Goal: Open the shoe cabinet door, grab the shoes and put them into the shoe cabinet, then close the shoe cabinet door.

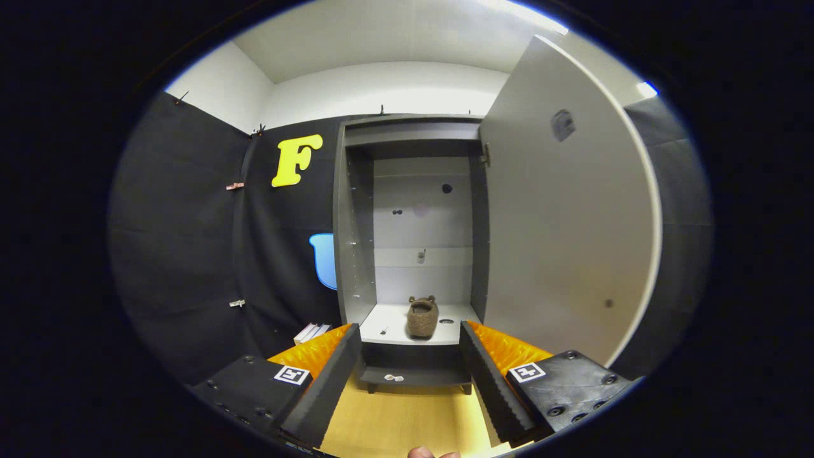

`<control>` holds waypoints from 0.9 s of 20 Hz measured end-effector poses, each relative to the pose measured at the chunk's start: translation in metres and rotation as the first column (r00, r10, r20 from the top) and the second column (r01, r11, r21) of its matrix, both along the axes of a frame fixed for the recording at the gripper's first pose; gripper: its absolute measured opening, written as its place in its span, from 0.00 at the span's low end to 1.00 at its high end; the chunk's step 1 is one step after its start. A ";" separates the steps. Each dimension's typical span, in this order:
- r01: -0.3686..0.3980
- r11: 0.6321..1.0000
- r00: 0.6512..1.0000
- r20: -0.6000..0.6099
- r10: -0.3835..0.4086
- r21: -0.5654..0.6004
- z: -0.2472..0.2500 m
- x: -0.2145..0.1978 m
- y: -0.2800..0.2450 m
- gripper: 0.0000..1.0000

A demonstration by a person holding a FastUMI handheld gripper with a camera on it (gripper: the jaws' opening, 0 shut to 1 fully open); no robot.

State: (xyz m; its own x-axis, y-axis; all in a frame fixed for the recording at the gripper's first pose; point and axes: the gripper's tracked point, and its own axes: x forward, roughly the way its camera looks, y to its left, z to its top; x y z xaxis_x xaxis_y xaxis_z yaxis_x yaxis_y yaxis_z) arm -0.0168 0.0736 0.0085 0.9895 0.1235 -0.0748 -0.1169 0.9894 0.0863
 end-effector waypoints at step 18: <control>0.269 0.963 0.958 -0.102 -0.268 -0.001 -0.038 -0.009 -0.258 0.98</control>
State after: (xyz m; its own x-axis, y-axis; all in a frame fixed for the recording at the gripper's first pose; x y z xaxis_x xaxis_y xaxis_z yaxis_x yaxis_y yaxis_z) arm -0.0256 -0.1839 -0.0297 0.9739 -0.1444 -0.1752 0.1629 0.9819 0.0963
